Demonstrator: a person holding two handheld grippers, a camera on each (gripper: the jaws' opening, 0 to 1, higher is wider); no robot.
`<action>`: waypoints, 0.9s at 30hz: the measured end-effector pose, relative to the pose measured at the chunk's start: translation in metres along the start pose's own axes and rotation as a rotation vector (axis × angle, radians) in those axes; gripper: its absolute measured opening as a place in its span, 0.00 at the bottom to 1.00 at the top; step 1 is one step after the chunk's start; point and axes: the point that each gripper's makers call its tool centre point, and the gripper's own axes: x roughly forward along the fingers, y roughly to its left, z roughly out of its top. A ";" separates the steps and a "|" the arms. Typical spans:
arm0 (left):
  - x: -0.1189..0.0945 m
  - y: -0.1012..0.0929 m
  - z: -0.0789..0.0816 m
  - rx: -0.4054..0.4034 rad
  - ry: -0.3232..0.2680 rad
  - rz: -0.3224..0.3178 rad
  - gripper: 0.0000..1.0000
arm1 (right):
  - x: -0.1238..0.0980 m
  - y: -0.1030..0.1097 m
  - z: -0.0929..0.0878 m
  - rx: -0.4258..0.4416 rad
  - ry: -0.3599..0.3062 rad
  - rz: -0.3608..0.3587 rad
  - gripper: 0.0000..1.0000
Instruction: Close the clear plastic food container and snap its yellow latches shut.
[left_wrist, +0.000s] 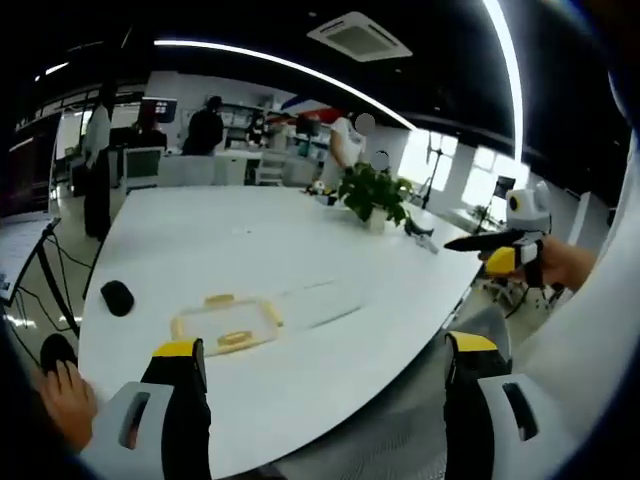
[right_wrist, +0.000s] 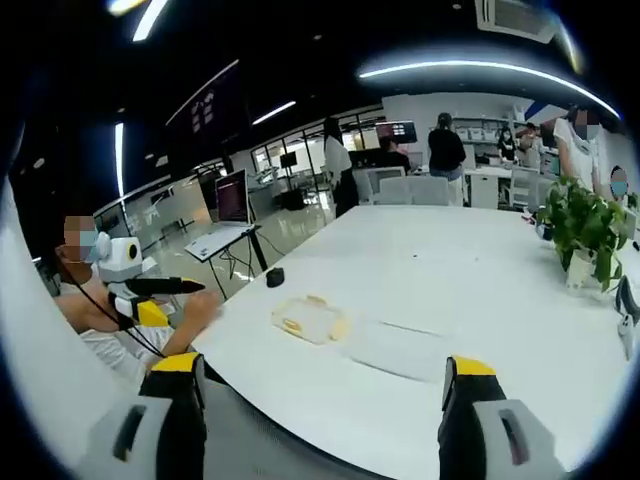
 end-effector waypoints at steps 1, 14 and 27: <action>0.000 0.000 0.000 0.000 -0.001 0.000 0.98 | -0.001 0.001 0.001 -0.002 0.000 0.000 0.95; -0.001 -0.001 0.001 -0.001 -0.005 -0.005 0.98 | 0.002 0.007 0.002 -0.011 -0.004 0.005 0.99; -0.003 -0.003 0.003 -0.001 -0.011 -0.004 0.98 | 0.003 0.011 0.003 -0.014 -0.002 0.013 0.99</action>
